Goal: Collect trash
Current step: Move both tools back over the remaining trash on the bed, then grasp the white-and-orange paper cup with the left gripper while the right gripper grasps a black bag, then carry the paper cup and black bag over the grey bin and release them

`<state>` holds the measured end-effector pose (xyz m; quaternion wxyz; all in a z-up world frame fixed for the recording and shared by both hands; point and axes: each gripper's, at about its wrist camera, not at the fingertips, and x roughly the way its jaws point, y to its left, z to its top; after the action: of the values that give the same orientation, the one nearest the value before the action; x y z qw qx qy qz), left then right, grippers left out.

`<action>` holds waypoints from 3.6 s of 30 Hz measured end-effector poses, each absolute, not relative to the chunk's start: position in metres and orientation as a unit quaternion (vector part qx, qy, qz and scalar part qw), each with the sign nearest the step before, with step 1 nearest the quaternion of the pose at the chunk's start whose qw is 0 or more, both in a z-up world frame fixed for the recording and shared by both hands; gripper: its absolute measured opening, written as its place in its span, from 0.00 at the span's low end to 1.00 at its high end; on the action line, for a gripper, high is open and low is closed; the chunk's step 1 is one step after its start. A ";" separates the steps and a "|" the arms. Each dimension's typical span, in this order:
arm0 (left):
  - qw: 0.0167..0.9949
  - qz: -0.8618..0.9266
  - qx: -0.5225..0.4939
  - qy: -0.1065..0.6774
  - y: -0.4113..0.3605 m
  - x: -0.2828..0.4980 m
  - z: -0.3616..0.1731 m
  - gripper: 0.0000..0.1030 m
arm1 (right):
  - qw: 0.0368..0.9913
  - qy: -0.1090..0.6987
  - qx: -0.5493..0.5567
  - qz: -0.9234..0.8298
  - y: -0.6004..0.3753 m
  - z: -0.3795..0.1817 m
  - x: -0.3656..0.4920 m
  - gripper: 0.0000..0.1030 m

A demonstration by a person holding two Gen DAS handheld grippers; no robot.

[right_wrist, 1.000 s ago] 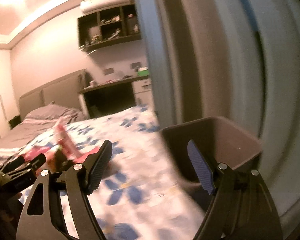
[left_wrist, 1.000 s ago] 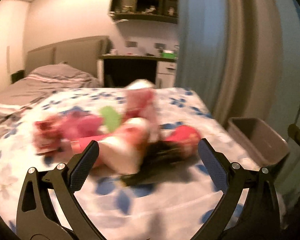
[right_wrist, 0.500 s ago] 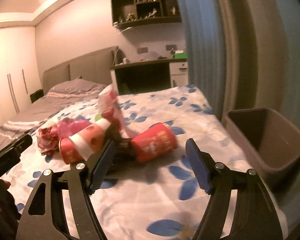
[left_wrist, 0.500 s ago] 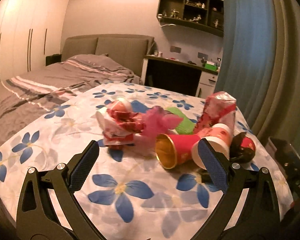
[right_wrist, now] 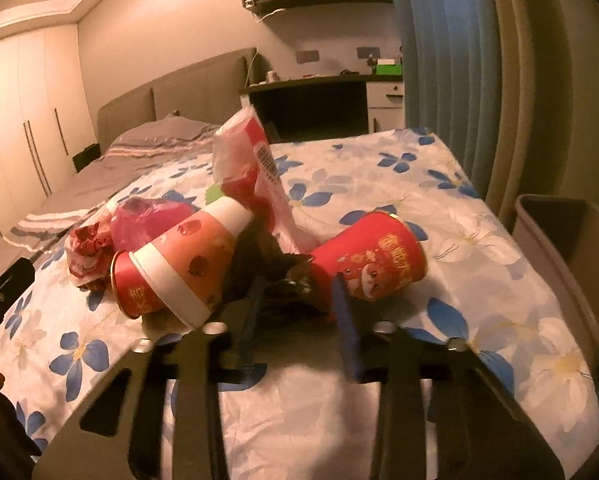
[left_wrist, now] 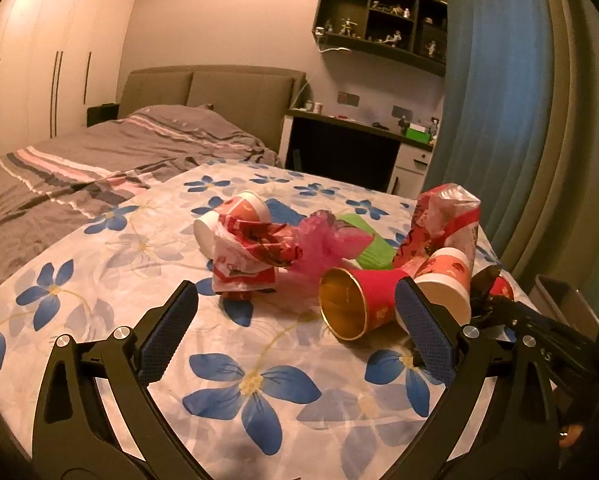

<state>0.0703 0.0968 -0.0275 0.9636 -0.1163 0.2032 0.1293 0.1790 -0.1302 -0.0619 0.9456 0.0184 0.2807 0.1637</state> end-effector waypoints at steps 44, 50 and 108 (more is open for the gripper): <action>0.944 -0.086 -0.077 0.308 -0.015 0.109 -0.058 0.60 | 0.941 0.231 0.093 0.228 -0.252 -0.035 0.071 0.03; 0.937 -0.098 -0.089 0.322 -0.012 0.119 -0.061 0.38 | 0.943 0.216 0.102 0.231 -0.261 -0.024 0.063 0.03; 0.927 -0.295 -0.018 0.231 -0.250 0.193 0.022 0.02 | 0.990 0.097 0.101 0.022 -0.412 0.027 0.122 0.03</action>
<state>0.1933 -0.2500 0.0223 0.9270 -0.0176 0.2311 -0.2948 0.1219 -0.4118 0.0273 0.9899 0.1008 0.0970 0.0221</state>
